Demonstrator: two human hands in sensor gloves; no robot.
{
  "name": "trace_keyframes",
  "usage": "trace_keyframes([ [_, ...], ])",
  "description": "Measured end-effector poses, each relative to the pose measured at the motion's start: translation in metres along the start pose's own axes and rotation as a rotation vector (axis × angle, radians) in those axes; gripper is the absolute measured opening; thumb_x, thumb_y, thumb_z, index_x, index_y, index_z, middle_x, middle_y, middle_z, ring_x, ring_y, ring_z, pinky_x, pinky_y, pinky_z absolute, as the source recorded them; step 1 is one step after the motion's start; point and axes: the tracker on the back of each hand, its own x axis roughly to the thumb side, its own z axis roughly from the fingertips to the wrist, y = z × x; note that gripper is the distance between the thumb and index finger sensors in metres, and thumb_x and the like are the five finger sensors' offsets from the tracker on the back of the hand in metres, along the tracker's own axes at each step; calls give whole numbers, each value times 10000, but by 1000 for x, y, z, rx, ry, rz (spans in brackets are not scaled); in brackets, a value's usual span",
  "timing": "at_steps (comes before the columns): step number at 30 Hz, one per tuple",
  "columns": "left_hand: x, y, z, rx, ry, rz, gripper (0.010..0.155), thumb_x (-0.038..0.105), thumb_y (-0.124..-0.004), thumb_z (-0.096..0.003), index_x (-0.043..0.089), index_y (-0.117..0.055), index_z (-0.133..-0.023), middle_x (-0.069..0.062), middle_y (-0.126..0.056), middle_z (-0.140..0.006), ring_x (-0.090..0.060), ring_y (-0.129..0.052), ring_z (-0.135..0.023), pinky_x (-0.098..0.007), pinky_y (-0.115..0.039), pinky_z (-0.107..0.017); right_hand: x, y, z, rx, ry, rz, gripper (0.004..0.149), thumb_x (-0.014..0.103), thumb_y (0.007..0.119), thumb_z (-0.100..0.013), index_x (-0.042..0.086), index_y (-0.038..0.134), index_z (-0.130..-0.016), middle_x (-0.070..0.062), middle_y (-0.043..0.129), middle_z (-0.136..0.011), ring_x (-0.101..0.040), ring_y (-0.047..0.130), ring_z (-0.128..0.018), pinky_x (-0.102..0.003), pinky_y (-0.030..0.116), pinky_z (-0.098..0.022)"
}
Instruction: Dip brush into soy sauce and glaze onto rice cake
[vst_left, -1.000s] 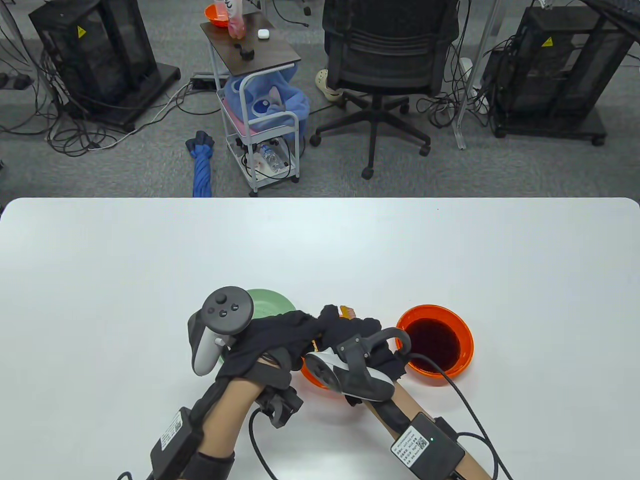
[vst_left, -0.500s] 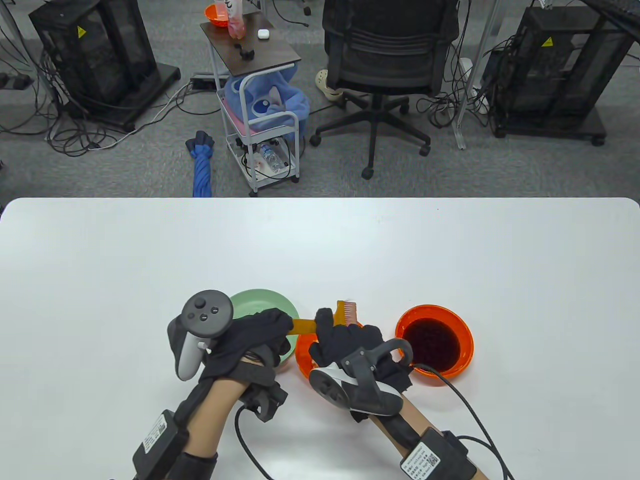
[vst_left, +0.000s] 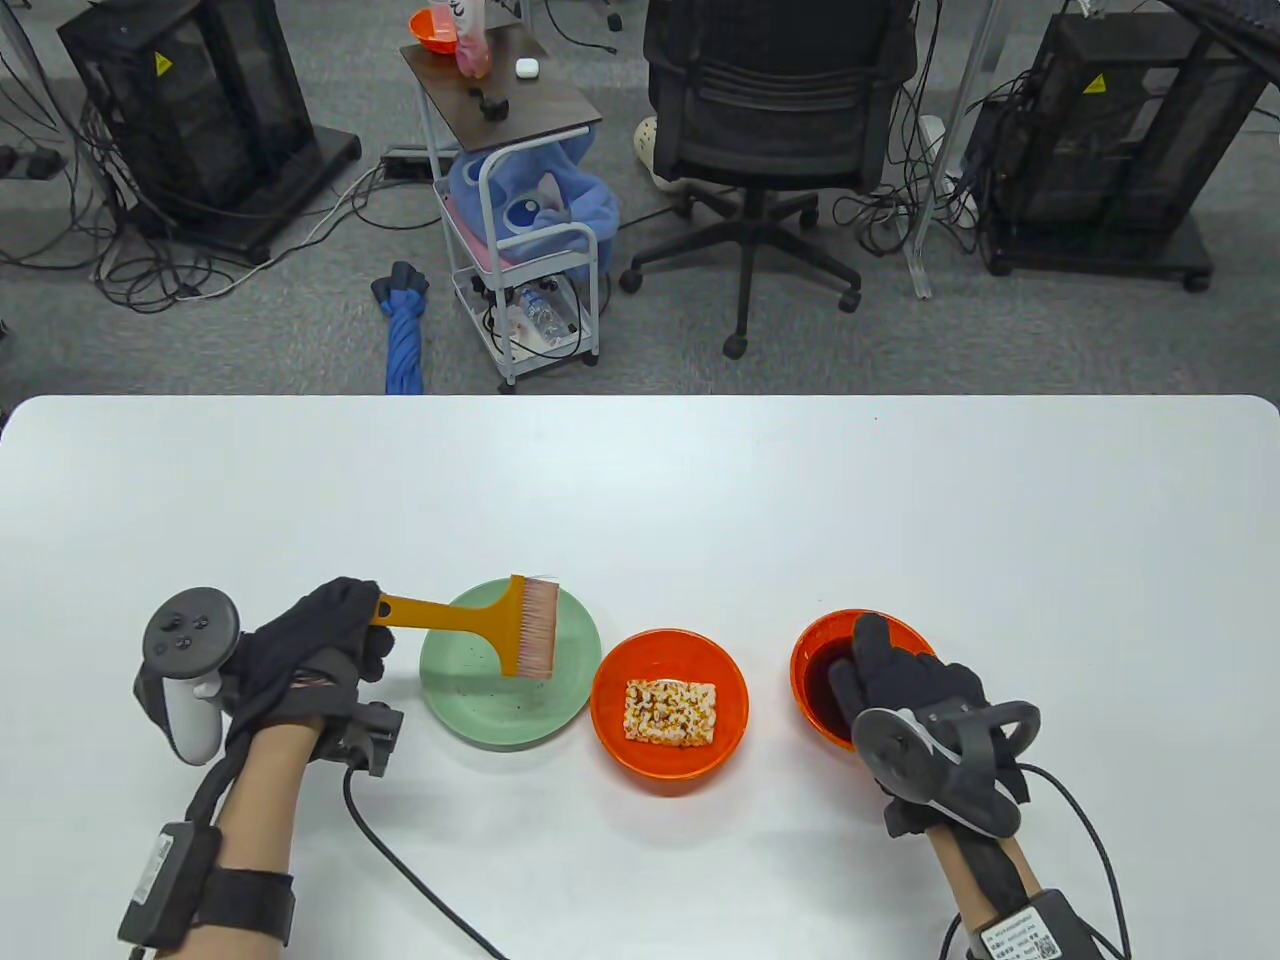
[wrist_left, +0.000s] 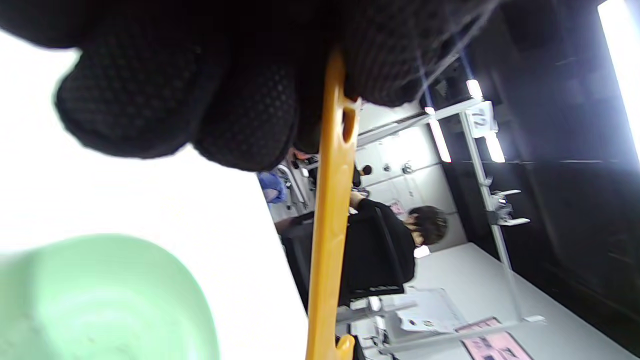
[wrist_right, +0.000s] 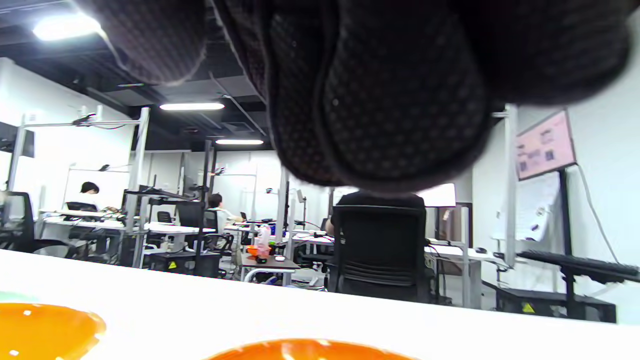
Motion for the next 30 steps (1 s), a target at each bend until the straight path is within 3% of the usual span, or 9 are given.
trace_keyframes([
  [10,-61,-10,-24,40,157,-30,447,482,-737,-482,153,-918,-723,-61,-1020,-519,-266,-1028,-324,-447,-842,-262,-47,19,13,43,217,29,577,469,679,-502,30,740,-870,-104,1025,-596,-218,1041,-286,-457,883,-266],
  [25,-77,-22,-42,19,255,-101,452,495,-732,-479,168,-921,-726,-60,-1019,-527,-285,-1021,-360,-453,-833,-296,-63,32,16,106,243,62,584,469,675,-501,20,739,-869,-112,1027,-602,-224,1044,-291,-464,882,-270],
  [30,-76,-18,-41,37,312,-152,514,508,-724,-493,156,-867,-839,-140,-989,-637,-346,-993,-446,-479,-807,-356,-63,32,16,117,240,65,585,470,675,-501,21,738,-870,-113,1027,-605,-224,1045,-295,-460,886,-271],
])
